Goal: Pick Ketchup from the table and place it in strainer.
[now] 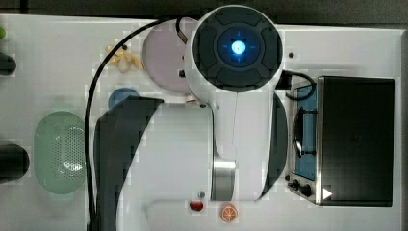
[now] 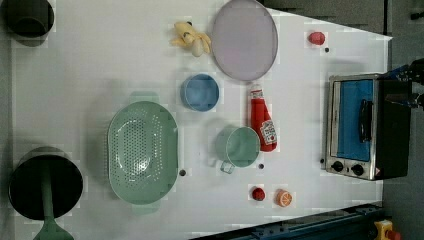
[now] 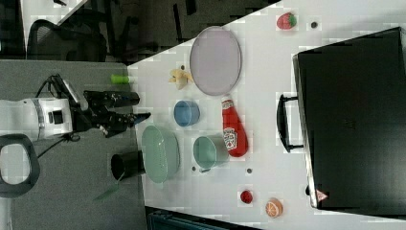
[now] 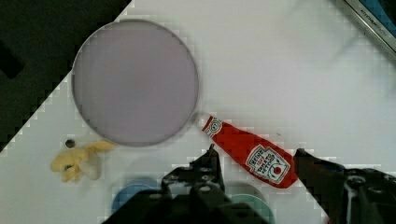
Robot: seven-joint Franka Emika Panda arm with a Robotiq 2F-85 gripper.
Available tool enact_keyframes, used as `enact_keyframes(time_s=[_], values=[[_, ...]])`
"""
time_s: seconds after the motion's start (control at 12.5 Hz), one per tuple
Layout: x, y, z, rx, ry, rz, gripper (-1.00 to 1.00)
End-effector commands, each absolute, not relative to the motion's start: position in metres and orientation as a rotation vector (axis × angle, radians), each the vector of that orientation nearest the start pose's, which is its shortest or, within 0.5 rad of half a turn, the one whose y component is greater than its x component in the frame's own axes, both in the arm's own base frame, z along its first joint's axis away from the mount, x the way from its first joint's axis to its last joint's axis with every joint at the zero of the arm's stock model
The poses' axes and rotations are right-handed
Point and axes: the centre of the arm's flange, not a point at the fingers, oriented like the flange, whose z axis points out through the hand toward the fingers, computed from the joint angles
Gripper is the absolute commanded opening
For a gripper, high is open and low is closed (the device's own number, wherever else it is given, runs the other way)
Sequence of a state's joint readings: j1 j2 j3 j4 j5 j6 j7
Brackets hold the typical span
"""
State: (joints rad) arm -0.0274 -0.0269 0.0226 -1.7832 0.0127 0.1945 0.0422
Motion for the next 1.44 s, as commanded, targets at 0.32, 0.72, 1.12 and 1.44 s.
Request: enact_keyframes(time_s=[0.32,0.72,1.12,1.44], values=[[0.458,-0.017,0.588,-2.883,1.325,0.19,1.0],[0.487,0.004,0.504,-3.009,1.015,0.251,1.0],[0.51,0.016,0.399,-3.096,0.531,0.222,1.0],[0.511,0.019,0.322,-3.108,0.094,0.23,1.0]])
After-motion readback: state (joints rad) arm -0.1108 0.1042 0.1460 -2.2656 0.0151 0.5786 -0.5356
